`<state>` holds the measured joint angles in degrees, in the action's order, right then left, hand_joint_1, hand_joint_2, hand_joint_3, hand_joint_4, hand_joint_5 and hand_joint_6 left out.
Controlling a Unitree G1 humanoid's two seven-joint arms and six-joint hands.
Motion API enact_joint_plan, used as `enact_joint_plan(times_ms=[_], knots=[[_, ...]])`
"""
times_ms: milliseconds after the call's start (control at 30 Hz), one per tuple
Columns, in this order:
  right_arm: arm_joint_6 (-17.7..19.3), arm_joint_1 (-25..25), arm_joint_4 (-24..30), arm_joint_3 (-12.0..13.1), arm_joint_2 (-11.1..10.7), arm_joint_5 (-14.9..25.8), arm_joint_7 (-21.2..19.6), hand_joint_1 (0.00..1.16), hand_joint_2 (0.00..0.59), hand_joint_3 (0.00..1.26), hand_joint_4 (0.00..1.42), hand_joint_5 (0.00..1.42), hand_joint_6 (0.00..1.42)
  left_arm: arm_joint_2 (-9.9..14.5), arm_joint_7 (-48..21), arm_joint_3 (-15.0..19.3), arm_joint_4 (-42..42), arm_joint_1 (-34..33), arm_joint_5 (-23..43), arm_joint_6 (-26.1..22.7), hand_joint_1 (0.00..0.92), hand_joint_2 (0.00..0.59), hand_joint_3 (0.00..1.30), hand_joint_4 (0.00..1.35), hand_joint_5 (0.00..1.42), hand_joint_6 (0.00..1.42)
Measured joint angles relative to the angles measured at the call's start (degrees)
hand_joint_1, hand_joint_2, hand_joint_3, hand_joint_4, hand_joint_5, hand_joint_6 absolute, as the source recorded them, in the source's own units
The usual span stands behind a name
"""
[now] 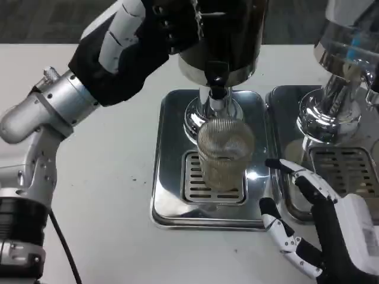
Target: Grasp the cup under the faucet to collect the drink, then remove the cup.
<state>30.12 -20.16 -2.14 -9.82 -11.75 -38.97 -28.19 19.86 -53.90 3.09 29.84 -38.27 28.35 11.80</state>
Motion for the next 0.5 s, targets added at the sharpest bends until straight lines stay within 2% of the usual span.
enact_joint_plan(times_ms=[500], knots=[[0.0,-0.2,-0.1,-0.5,0.2,0.0,-1.0,0.39,0.406,0.32,0.27,0.26,0.32,-1.3,-3.3,-0.1,7.3,-1.0,-7.9,1.6,0.000,0.185,0.26,0.23,0.26,0.16]])
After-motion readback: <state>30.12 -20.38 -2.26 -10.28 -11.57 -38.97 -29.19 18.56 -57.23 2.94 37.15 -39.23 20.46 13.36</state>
